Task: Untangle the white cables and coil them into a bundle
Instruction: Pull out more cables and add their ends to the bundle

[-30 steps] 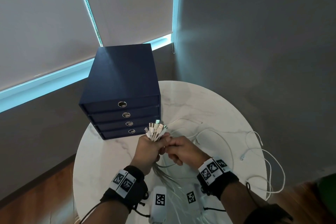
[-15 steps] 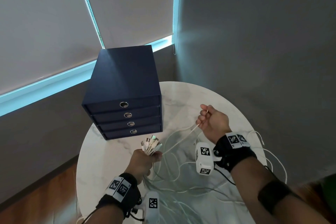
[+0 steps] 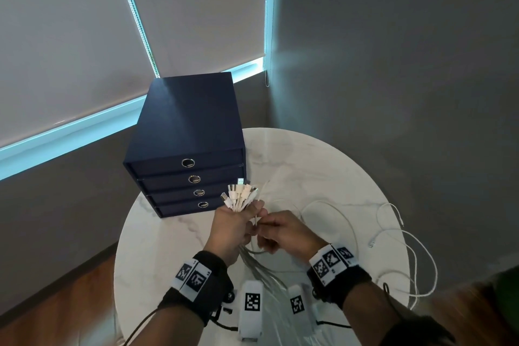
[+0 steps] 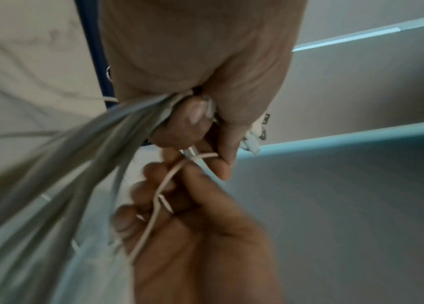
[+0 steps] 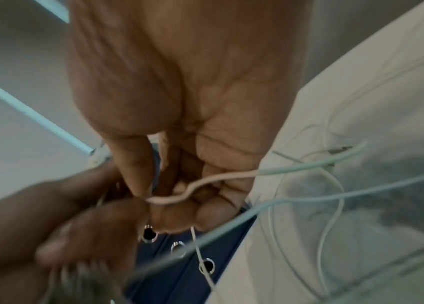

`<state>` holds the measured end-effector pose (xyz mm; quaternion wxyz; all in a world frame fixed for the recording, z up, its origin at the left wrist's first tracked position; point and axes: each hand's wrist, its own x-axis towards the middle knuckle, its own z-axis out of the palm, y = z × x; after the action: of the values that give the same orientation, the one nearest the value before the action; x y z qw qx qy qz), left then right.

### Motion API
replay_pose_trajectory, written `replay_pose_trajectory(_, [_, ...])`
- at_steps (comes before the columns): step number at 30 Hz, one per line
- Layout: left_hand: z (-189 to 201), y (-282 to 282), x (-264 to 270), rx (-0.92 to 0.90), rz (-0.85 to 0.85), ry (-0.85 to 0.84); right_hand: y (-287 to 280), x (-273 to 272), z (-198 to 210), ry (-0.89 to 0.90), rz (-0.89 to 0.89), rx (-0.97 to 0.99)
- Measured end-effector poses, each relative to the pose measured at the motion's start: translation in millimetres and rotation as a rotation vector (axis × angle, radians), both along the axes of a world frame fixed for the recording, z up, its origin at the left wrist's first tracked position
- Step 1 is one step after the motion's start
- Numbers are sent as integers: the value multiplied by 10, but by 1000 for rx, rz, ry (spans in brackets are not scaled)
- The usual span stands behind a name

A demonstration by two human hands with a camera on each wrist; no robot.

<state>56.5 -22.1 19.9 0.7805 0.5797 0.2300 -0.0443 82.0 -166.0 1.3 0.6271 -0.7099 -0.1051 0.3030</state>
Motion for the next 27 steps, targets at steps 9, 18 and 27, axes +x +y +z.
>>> replay_pose_trajectory(9, [-77,-23,-204,256,-231,-76,-174,568,519,376,-366,574])
replay_pose_trajectory(18, [-582,353,-314,283,-210,218,-332,979,1043,137,-627,734])
replay_pose_trajectory(27, [-757,464,-327,314,-177,248,-825,1176,1372,-47,-747,766])
